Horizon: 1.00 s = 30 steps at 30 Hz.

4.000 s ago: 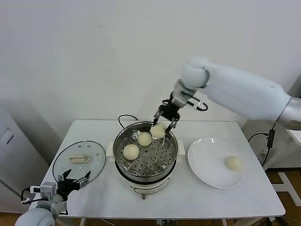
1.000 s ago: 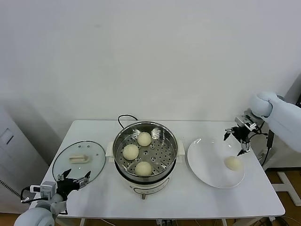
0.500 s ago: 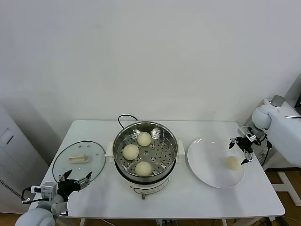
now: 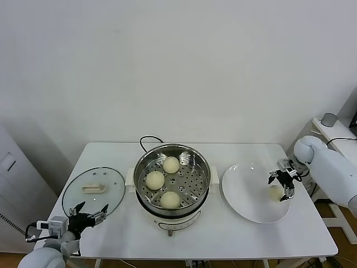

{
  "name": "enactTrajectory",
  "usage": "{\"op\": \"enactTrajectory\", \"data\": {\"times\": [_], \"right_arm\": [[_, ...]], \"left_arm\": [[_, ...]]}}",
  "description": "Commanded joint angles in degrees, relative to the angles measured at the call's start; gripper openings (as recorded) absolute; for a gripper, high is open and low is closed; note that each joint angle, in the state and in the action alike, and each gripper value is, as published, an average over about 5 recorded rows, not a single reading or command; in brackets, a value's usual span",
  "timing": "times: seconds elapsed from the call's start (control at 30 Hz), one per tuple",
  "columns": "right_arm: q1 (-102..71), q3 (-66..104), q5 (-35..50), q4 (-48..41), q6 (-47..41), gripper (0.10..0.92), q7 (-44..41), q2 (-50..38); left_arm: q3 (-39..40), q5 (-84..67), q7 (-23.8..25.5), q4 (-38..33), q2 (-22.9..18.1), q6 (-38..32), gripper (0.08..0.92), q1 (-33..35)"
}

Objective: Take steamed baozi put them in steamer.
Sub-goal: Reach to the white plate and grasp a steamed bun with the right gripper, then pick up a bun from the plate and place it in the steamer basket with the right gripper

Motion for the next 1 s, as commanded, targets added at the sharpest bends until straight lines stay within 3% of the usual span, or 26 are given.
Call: {"op": "enactTrajectory", "data": {"times": [0.03, 0.27, 0.37, 0.77, 1.0], "right_arm": [[-1.80, 3.32, -2.57, -1.88, 0.00, 0.647, 0.50, 1.15], [-0.97, 2.45, -1.13, 0.06, -0.43, 0.451, -0.44, 0.07], [1.66, -0.77, 1.57, 2.18, -1.24, 0.419, -1.32, -1.60], [29.39, -33.78, 30.85, 22.59, -15.66, 0.416, -3.19, -11.81], [44.01, -47.15, 44.02, 32.05, -24.74, 0.416, -1.26, -9.95]], "left_arm": [[-0.21, 0.02, -0.07, -0.22, -0.01, -0.04, 0.823, 0.13], [-0.33, 0.02, -0.23, -0.44, -0.09, -0.01, 0.823, 0.22], [-0.44, 0.04, -0.27, -0.49, -0.19, 0.00, 0.823, 0.31], [-0.62, 1.13, -0.51, -1.43, -0.89, 0.33, 0.823, 0.72], [-0.43, 1.55, -0.63, -1.89, -1.10, 0.51, 0.823, 0.83]]}}
